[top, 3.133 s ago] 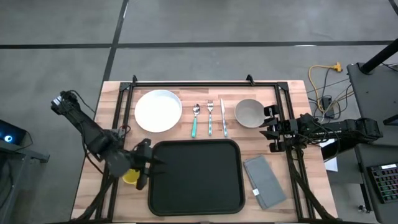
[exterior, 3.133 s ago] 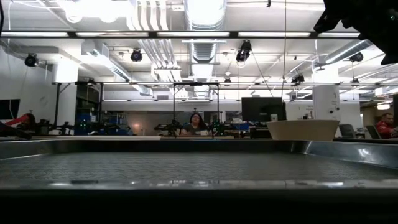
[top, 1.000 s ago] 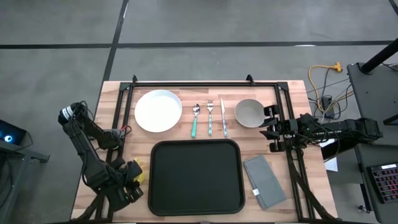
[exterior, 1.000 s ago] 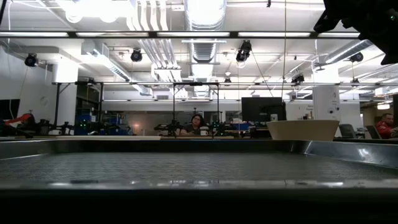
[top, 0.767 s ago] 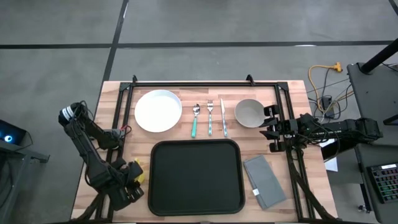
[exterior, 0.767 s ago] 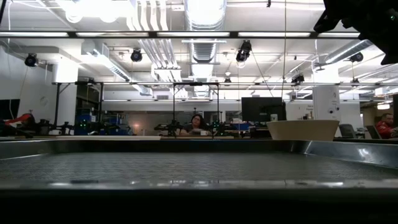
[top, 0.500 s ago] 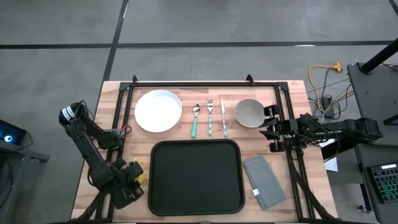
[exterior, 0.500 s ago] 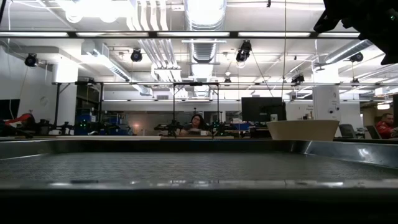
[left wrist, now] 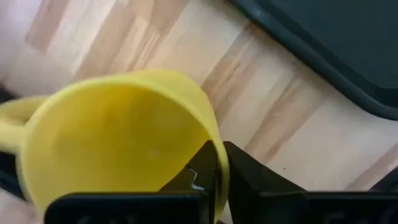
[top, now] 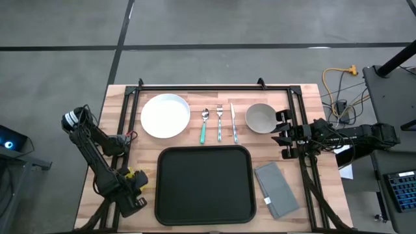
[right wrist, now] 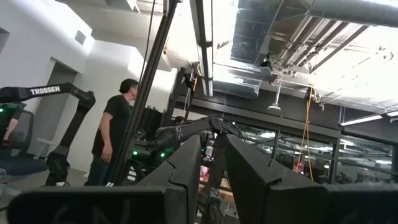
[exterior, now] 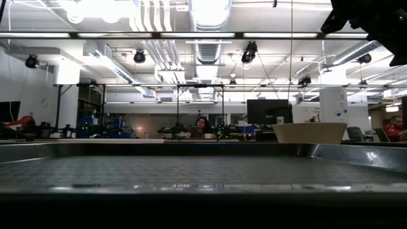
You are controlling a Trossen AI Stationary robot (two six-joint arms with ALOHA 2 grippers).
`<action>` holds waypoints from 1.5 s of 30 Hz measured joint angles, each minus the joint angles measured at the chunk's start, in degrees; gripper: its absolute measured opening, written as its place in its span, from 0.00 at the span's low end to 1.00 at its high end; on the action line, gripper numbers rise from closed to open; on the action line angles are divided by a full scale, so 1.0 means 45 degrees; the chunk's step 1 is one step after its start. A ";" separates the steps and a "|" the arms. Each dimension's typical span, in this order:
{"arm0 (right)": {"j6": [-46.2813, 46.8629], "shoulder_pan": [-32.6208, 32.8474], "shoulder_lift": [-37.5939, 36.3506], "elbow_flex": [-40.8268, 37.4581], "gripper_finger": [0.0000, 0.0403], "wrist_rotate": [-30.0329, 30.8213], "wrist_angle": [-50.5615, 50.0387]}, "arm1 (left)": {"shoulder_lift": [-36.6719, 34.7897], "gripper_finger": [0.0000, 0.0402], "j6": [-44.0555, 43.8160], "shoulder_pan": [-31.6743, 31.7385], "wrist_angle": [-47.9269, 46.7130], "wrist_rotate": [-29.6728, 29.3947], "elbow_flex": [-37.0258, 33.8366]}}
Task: Set up tray
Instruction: Put the yellow cup on the top left of the black serving tray
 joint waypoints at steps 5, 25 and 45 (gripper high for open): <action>0.0006 -0.0003 0.0000 0.0004 0.17 0.0003 0.0000 | -0.0100 0.01 0.0434 0.0089 -0.0538 0.0000 0.0365; 0.0000 0.0001 0.0000 0.0001 0.17 0.0000 0.0004 | -0.0323 0.00 0.7148 0.4750 -0.1189 -0.0710 0.1695; 0.0021 -0.0003 0.0000 0.0000 0.17 0.0004 0.0004 | 0.0713 0.00 1.1610 0.8405 0.0596 -0.0629 0.1544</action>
